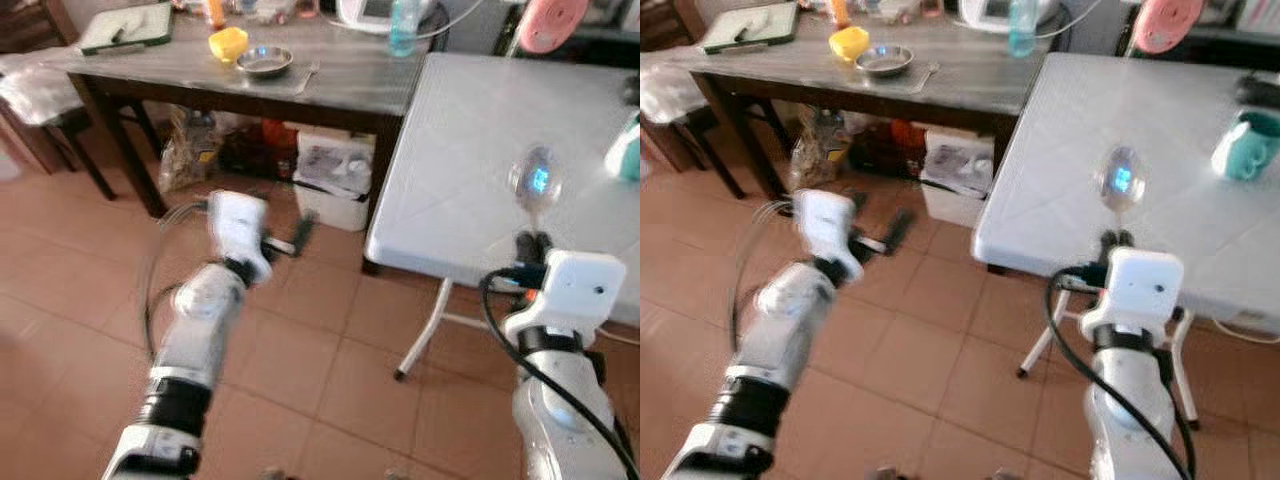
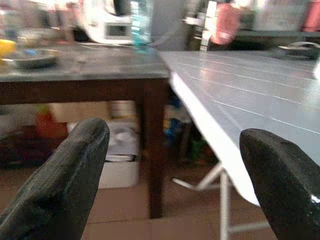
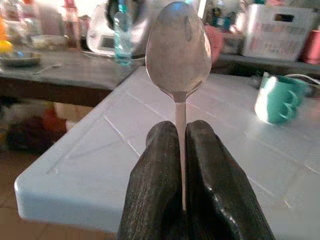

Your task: Setting the table

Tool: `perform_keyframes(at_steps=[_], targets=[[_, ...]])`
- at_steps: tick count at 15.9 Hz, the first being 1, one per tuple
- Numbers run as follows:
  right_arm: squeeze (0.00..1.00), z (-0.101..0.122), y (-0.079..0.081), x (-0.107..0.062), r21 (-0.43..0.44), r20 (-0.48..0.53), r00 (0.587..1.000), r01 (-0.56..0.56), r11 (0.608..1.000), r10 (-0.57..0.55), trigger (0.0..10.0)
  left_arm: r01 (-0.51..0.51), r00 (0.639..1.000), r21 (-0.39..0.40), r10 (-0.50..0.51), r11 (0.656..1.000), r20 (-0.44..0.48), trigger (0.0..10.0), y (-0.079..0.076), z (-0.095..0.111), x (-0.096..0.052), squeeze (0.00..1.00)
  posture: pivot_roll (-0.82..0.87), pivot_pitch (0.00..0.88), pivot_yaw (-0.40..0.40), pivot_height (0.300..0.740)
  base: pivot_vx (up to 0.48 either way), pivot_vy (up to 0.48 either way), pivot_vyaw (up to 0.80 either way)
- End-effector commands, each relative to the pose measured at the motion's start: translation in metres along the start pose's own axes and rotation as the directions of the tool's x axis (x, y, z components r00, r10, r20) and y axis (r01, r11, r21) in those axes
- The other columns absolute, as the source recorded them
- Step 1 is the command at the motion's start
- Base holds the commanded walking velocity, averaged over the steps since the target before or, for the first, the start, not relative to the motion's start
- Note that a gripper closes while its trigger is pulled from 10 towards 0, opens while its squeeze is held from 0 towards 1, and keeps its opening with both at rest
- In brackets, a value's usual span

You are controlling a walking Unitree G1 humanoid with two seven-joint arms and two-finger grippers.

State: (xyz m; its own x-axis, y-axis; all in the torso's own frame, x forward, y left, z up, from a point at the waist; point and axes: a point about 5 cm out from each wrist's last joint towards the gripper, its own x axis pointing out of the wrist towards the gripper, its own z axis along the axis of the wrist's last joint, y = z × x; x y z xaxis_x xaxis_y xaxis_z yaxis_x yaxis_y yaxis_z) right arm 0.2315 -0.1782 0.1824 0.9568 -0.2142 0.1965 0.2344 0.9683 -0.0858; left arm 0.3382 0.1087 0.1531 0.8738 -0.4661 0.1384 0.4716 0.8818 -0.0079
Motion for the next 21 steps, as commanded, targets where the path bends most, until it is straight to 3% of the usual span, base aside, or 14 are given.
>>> perform_keyframes(at_steps=[1,5,13,21], targets=[[0.00,0.005,-0.001,-0.001,0.010,0.026,1.000,0.012,1.000,-0.012,10.0,-0.012,1.000,0.024,0.011,1.000,0.011,10.0,0.005,0.006,0.001,0.00,0.03,0.118,0.024,0.740,0.000,0.480,-0.56],[0.00,0.006,0.000,0.000,0.012,0.029,0.999,0.014,1.000,-0.014,10.0,-0.017,1.000,0.029,0.017,0.999,0.015,10.0,0.006,0.006,0.001,0.00,0.03,0.120,0.024,0.740,0.000,0.480,-0.39],[0.00,0.005,-0.001,0.000,0.006,0.032,0.999,0.015,1.000,-0.015,10.0,0.055,0.997,-0.004,-0.055,0.998,0.045,10.0,-0.003,0.010,0.002,0.00,0.03,0.120,0.024,0.740,0.000,0.000,0.00],[0.00,0.005,-0.001,0.000,0.006,0.033,0.999,0.017,1.000,-0.018,10.0,0.095,0.994,-0.016,-0.094,0.995,0.049,10.0,-0.008,0.011,0.003,0.00,0.03,0.117,0.028,0.740,0.434,0.000,0.00]])
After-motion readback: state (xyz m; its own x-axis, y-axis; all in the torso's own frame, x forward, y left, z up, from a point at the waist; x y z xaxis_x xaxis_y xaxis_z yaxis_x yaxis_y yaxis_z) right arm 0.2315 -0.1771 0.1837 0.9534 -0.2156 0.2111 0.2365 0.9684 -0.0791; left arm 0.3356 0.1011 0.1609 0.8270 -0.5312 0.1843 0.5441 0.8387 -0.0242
